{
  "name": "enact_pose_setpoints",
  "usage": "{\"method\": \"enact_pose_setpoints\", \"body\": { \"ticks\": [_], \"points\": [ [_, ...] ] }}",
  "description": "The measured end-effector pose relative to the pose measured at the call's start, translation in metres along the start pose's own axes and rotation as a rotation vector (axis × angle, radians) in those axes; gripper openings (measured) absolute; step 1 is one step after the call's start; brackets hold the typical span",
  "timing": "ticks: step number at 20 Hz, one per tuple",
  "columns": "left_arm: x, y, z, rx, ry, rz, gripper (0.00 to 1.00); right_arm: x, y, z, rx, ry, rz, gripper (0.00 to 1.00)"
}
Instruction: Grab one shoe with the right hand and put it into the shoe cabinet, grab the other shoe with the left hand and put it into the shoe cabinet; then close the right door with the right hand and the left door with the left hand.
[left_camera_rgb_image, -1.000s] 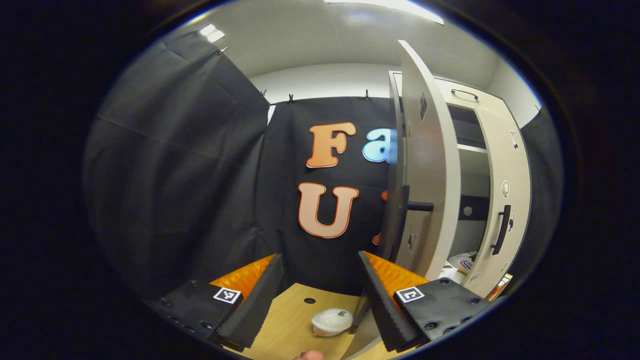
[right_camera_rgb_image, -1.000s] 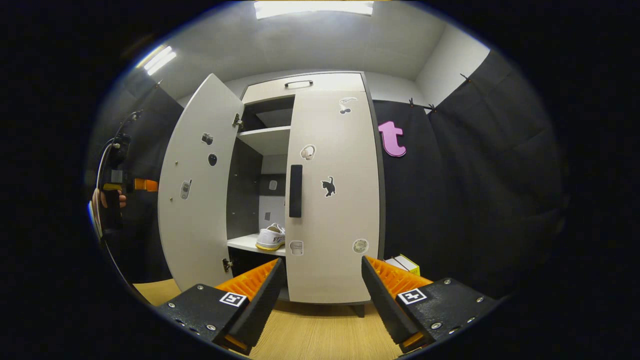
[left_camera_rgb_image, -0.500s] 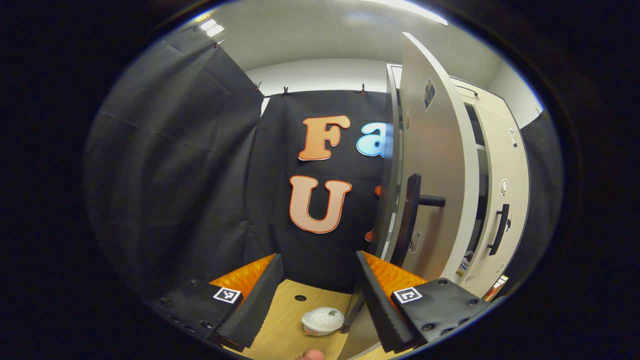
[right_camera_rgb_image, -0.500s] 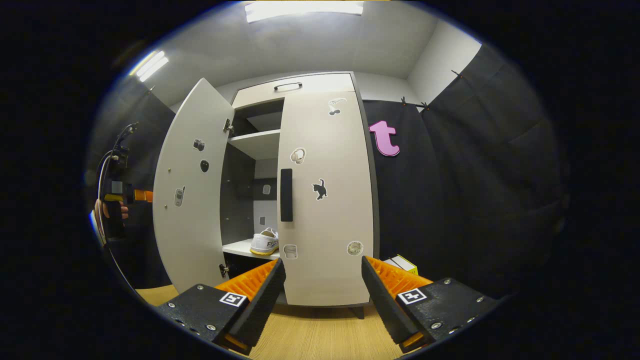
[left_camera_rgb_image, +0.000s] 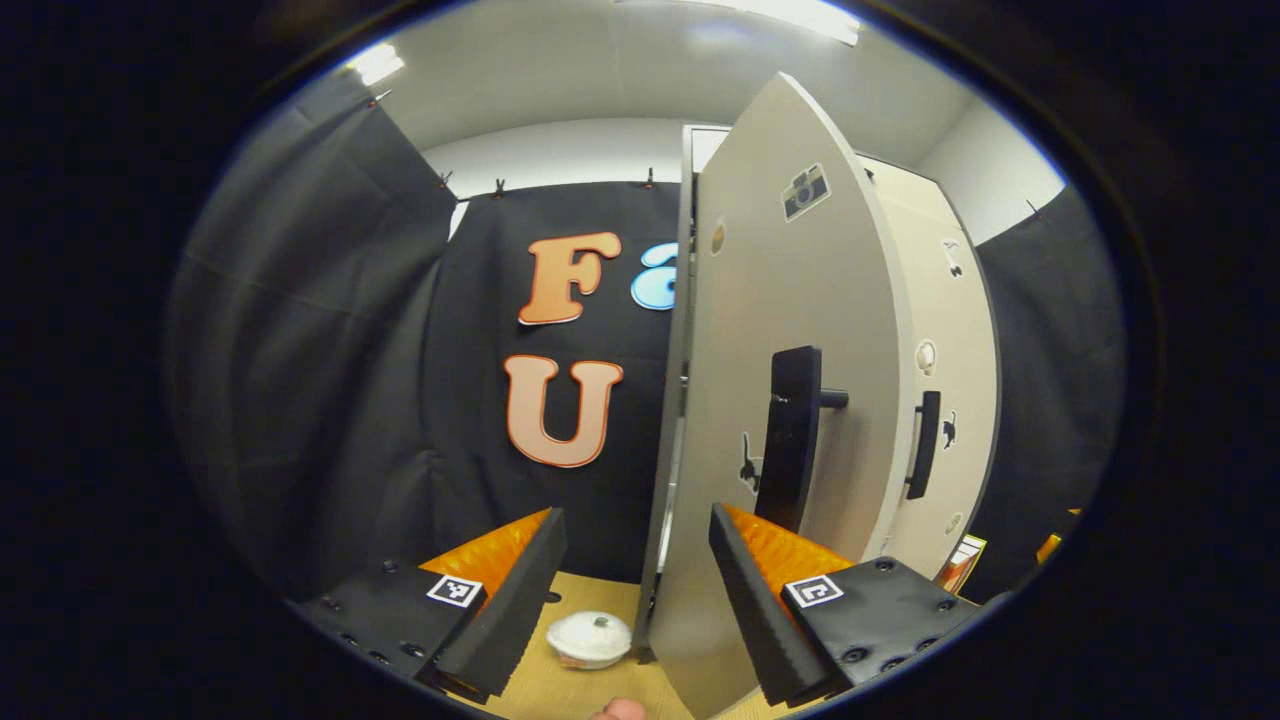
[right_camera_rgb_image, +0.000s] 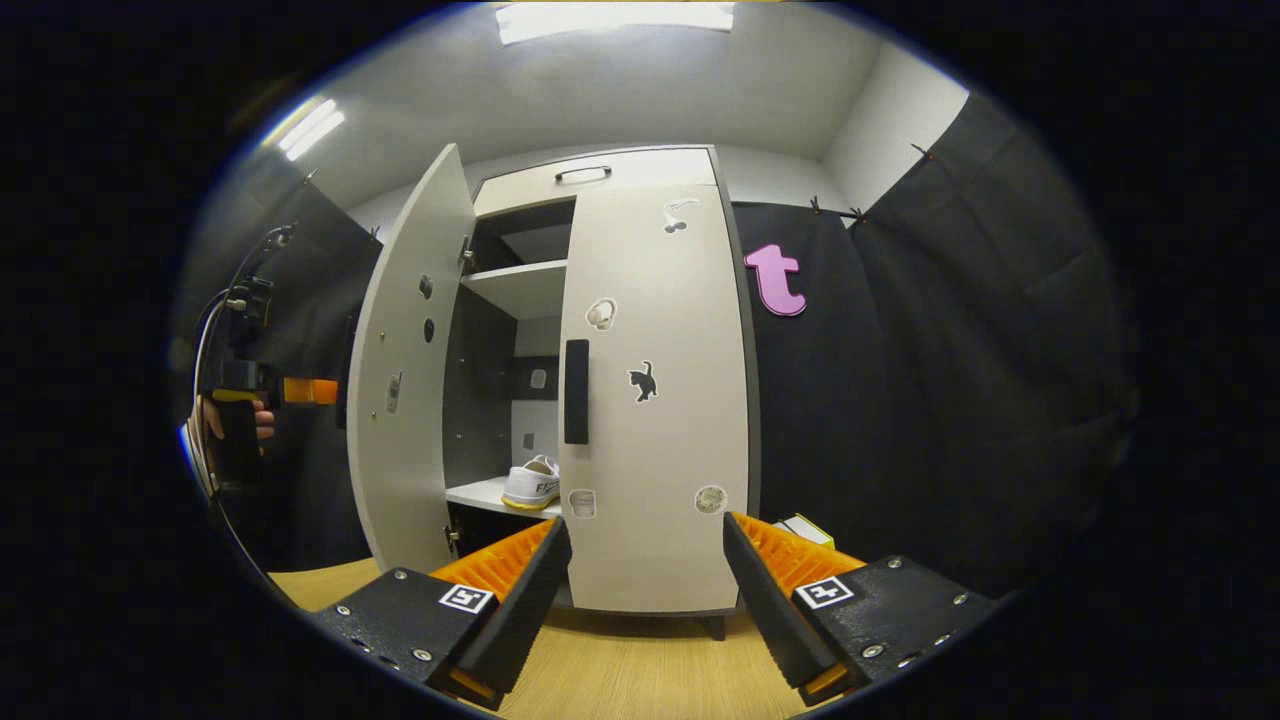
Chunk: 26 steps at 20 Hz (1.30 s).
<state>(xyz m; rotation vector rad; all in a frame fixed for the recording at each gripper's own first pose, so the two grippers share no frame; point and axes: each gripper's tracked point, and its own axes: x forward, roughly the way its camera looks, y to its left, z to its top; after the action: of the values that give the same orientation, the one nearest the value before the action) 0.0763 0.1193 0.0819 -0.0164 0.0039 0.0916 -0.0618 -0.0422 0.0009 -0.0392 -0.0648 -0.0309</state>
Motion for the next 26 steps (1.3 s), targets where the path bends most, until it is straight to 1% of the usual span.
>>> {"method": "enact_pose_setpoints", "body": {
  "ticks": [1,2,5,8,9,12,14,17,18,20,21,24,26],
  "points": [
    [0.002,-0.008,-0.001,-0.002,-0.003,-0.011,0.99,0.000,-0.001,0.001,0.000,-0.003,-0.004,0.94],
    [0.005,-0.013,0.000,-0.005,-0.010,-0.013,0.94,-0.001,-0.002,0.002,-0.001,-0.005,-0.009,0.94],
    [0.011,-0.023,-0.002,-0.019,-0.013,-0.020,0.95,-0.008,-0.007,0.006,-0.005,-0.015,-0.024,0.94],
    [0.020,-0.038,0.002,-0.041,-0.023,-0.071,0.95,-0.012,-0.015,0.008,-0.018,-0.020,-0.047,0.94],
    [0.023,-0.047,-0.004,-0.049,-0.011,-0.091,0.99,-0.013,-0.018,0.008,-0.017,-0.017,-0.052,0.94],
    [0.028,-0.067,-0.004,-0.054,-0.010,-0.125,0.94,-0.015,-0.021,0.010,-0.013,-0.021,-0.062,0.94],
    [0.032,-0.082,-0.004,-0.050,-0.017,-0.155,0.96,-0.018,-0.023,0.011,-0.017,-0.023,-0.070,0.94],
    [0.041,-0.107,-0.007,-0.040,-0.013,-0.195,0.96,-0.022,-0.024,0.007,-0.012,-0.013,-0.079,0.94],
    [0.044,-0.114,-0.009,-0.041,-0.010,-0.208,0.99,-0.024,-0.027,0.007,-0.014,-0.010,-0.086,0.94],
    [0.050,-0.125,-0.013,-0.048,0.002,-0.224,0.93,-0.027,-0.030,0.007,-0.016,-0.007,-0.094,0.94],
    [0.056,-0.128,-0.014,-0.050,0.006,-0.226,0.96,-0.027,-0.033,0.007,-0.017,-0.005,-0.100,0.94],
    [0.067,-0.136,-0.025,-0.049,0.030,-0.234,0.96,-0.030,-0.039,0.007,-0.021,-0.001,-0.114,0.94],
    [0.075,-0.141,-0.025,-0.052,0.024,-0.240,0.96,-0.031,-0.042,0.006,-0.024,0.002,-0.122,0.94]
  ]
}}
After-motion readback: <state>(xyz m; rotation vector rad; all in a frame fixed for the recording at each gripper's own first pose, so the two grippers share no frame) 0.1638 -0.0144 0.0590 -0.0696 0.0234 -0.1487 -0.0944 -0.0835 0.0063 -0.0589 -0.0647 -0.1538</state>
